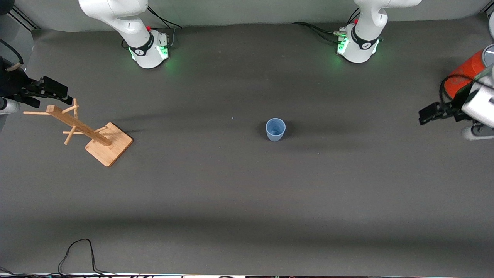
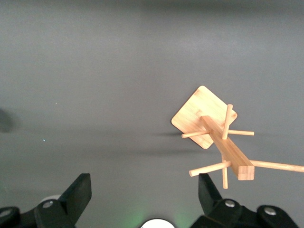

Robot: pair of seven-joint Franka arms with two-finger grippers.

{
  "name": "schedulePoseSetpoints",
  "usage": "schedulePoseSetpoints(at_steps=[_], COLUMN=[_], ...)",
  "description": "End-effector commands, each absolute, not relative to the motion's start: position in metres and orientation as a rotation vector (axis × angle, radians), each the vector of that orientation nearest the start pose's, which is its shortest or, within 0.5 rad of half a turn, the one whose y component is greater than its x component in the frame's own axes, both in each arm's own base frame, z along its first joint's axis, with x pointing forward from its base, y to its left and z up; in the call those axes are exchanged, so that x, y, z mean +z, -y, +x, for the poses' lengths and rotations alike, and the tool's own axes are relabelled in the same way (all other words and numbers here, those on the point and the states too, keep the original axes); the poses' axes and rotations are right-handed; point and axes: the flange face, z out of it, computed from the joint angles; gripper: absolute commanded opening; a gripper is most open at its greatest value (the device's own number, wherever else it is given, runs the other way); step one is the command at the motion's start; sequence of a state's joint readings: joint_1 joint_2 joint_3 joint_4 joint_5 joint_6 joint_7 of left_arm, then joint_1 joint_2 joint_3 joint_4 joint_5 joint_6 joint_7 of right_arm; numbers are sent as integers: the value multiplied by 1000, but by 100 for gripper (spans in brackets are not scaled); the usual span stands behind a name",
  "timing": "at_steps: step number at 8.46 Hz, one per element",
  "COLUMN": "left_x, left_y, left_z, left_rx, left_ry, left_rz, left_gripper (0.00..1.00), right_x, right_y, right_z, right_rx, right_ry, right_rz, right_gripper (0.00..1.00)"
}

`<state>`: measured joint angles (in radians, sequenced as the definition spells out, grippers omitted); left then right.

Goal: Rotate and upright cup with both arms

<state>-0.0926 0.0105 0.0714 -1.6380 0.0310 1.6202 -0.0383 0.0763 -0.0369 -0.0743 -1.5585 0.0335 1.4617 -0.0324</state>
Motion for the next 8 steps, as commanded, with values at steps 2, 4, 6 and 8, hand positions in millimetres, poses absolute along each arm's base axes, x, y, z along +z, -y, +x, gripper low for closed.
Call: schedulePoseSetpoints(at_steps=[2, 4, 6, 8], left_x=[604, 603, 601, 597], left_y=[0, -3, -2, -1], left_z=[540, 540, 540, 542], left_rx=[18, 28, 37, 49], left_ry=[-101, -91, -94, -98], left_rz=[-3110, -3112, -3111, -3111], left_gripper=[100, 100, 100, 100], right_x=[651, 646, 648, 652], right_y=[-21, -21, -13, -13], right_z=[525, 527, 528, 528], right_rx=[74, 138, 143, 127], right_ry=[111, 95, 120, 139], right_rz=[-3094, -3094, -3088, -3089], right_gripper=[100, 100, 100, 100])
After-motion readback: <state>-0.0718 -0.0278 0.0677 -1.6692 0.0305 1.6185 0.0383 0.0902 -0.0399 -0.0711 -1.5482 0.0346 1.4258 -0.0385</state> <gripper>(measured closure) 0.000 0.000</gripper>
